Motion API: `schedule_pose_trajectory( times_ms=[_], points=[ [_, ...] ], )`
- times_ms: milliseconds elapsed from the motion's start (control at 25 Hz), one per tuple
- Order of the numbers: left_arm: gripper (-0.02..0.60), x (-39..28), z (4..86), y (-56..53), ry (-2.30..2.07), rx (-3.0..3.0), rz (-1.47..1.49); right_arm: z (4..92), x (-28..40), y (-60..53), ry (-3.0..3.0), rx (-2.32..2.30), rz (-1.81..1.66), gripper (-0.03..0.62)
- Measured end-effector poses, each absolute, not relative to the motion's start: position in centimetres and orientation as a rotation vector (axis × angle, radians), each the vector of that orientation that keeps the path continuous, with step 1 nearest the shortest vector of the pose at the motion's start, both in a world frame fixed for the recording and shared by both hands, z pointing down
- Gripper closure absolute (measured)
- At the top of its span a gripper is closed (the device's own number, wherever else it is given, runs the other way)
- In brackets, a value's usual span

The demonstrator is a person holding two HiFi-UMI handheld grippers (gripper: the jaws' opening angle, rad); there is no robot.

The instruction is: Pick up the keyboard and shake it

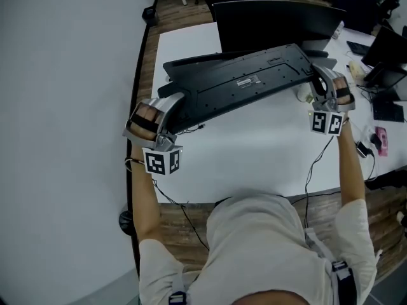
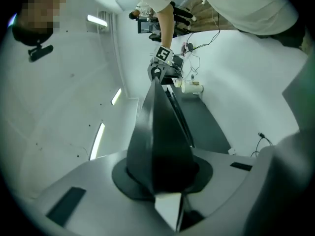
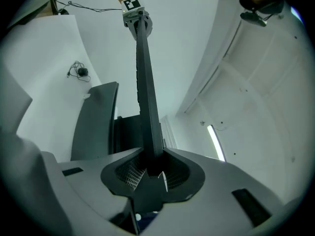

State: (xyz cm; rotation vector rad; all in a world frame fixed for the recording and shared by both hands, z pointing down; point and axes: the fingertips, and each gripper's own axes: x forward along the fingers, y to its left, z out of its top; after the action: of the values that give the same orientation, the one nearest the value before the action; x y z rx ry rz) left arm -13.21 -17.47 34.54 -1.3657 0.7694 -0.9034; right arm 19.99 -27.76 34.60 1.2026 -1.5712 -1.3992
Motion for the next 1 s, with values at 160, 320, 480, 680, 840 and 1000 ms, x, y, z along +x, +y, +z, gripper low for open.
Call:
schedule_pose_trajectory(
  times_ms=[160,320,480,680,840,1000],
  points=[
    [0.500,-12.3,32.2,-16.2,0.773,-1.284,-0.803,31.4,21.5,-24.9,-1.473,1.330,-1.441,0.468],
    [0.500,-11.9,30.1,-15.1,0.787,-1.204,-0.717,28.5,22.2,-22.7,-1.407,1.397,-1.527,0.468],
    [0.500,-12.0,29.0,-14.8,0.809,-1.211,-0.663,27.0,22.3,-21.7,-1.404,1.420,-1.554,0.468],
    [0.500,-12.2,31.5,-15.7,0.756,-1.356,-0.750,29.4,21.8,-23.2,-1.500,1.199,-1.438,0.470],
    [0.500,-13.1,35.3,-16.5,0.712,-1.526,-0.822,33.0,20.5,-24.8,-1.561,0.967,-1.344,0.474],
    [0.499,-13.8,39.3,-17.3,0.703,-1.723,-0.870,36.6,19.5,-26.2,-1.621,0.796,-1.236,0.474]
  ],
)
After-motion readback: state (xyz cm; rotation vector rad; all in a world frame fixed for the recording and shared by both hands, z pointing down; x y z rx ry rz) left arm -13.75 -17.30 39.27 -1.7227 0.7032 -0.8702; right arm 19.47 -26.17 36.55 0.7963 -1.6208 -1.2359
